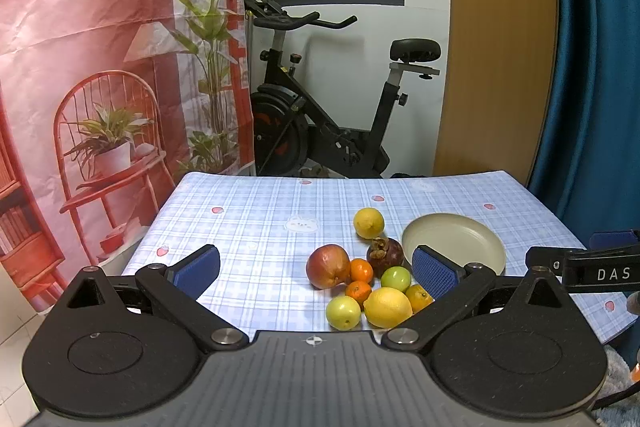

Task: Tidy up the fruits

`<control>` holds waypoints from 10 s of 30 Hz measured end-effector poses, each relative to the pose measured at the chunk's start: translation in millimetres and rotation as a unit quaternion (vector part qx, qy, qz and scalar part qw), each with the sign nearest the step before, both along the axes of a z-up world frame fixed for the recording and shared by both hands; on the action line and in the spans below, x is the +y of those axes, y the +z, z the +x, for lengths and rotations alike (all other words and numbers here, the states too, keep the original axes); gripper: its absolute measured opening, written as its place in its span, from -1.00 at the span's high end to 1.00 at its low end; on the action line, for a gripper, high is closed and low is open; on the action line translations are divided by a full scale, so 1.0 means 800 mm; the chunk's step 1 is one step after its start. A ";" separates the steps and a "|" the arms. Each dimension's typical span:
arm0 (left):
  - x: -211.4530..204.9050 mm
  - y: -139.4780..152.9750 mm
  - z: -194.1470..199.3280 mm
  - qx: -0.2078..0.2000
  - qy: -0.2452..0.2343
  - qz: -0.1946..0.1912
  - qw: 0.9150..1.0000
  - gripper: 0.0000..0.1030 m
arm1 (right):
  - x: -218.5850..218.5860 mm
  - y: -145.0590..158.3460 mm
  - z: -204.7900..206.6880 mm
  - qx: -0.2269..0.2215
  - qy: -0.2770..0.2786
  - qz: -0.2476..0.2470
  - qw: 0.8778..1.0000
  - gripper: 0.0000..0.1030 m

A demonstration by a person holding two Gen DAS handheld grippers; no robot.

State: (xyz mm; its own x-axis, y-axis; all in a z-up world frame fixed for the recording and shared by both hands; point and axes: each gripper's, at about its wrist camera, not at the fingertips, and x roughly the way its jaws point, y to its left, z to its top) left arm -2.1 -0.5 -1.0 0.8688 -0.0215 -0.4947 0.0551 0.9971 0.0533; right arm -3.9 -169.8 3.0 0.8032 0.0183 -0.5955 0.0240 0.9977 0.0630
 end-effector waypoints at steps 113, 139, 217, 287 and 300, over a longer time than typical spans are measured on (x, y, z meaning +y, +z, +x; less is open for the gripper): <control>0.029 -0.107 0.113 0.029 0.036 -0.065 0.997 -0.87 | -0.045 -0.136 0.095 -0.055 0.084 0.060 0.993 -0.84; 0.005 -0.146 0.176 0.077 -0.089 -0.079 0.990 -0.13 | 0.045 -0.201 0.144 -0.005 0.274 -0.020 0.961 -0.10; -0.134 -0.170 0.266 0.120 -0.247 -0.077 0.958 -0.07 | -0.067 -0.174 0.172 -0.058 0.113 0.067 0.990 -0.07; -0.014 -0.210 0.212 0.137 -0.091 -0.170 0.972 -0.32 | -0.008 -0.248 0.146 -0.035 0.184 0.006 0.982 -0.09; -0.055 -0.209 0.196 0.112 -0.136 -0.088 0.980 -0.07 | -0.019 -0.254 0.144 -0.047 0.182 0.013 0.982 -0.05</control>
